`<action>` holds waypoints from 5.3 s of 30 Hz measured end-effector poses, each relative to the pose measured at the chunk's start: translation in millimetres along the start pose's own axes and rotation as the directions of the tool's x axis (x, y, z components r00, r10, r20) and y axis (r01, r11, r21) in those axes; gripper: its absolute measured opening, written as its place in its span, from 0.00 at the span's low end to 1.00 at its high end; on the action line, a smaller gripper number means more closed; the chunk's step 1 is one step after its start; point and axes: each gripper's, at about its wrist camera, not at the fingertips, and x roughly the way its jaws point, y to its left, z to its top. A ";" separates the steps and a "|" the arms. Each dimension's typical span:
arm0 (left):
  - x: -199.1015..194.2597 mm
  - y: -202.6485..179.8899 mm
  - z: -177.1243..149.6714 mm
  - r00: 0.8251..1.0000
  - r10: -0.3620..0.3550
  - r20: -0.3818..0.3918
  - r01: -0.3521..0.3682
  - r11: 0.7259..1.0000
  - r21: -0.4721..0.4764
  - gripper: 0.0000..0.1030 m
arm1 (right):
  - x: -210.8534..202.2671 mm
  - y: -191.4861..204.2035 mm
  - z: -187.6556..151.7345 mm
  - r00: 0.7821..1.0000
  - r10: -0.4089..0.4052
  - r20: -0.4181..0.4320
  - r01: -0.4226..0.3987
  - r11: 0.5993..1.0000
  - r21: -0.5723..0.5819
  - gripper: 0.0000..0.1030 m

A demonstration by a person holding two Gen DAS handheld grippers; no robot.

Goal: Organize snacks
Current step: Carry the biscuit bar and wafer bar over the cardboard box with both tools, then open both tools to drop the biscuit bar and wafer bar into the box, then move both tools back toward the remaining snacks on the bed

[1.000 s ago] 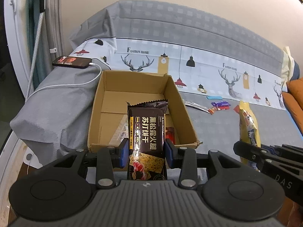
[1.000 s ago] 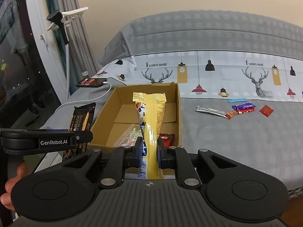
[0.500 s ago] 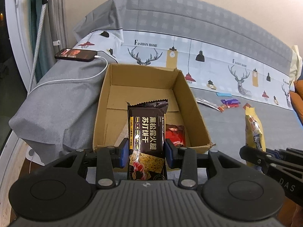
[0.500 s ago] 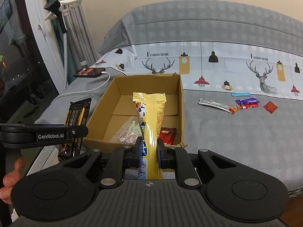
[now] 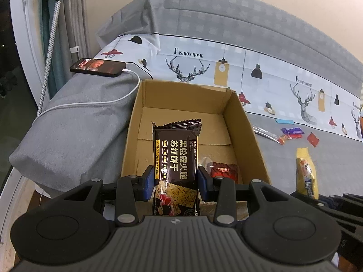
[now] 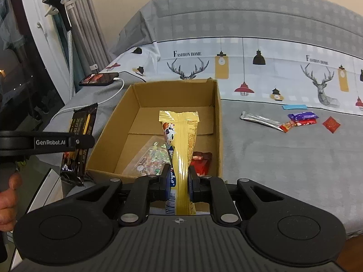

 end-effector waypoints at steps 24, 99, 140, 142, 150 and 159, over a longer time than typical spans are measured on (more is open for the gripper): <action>104.5 0.1 43.9 0.995 0.041 -0.091 -0.038 0.999 0.032 0.42 | 112.0 0.4 43.2 0.994 0.008 -0.112 -0.008 1.000 -0.007 0.16; -40.2 -21.9 -50.5 0.972 0.197 0.128 -0.202 0.979 0.026 1.00 | -25.1 22.6 -17.8 0.994 -0.018 0.110 0.025 0.998 -0.058 0.96; -23.5 -75.4 -42.6 0.975 0.186 0.119 -0.207 0.960 0.189 1.00 | -31.9 -16.4 -25.6 0.991 -0.036 0.125 0.025 0.996 0.088 1.00; -18.1 -86.3 -38.7 0.979 0.171 0.111 -0.191 0.959 0.210 1.00 | -29.3 -27.3 -24.5 0.992 -0.039 0.121 0.025 0.993 0.118 1.00; 16.9 -140.8 -15.2 0.993 0.103 0.052 -0.114 0.944 0.309 1.00 | -21.0 -83.9 -16.7 0.985 -0.117 0.127 0.093 0.979 0.179 1.00; 84.4 -225.7 21.5 0.999 0.031 -0.016 -0.019 0.864 0.504 1.00 | -5.5 -181.0 -7.3 0.959 -0.271 0.088 0.233 0.923 0.306 1.00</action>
